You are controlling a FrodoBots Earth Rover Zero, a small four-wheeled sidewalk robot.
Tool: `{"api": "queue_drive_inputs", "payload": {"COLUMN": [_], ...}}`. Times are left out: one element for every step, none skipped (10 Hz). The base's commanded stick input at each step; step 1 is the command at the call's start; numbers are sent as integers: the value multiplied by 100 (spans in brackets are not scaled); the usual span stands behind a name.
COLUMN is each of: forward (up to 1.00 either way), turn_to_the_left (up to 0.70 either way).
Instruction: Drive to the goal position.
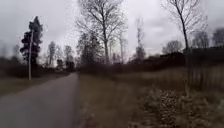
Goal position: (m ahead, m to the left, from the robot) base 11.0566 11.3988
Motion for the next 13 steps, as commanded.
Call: {"api": "queue_drive_inputs", "payload": {"forward": [70, 55, 29, 4, -22, -45, -45, -45, -44, -44, -44, -44, -44], "turn_to_the_left": [0, 4, 10, 16, 22, 26, 12, 4, 24, 27, 18, 0, 21]}}
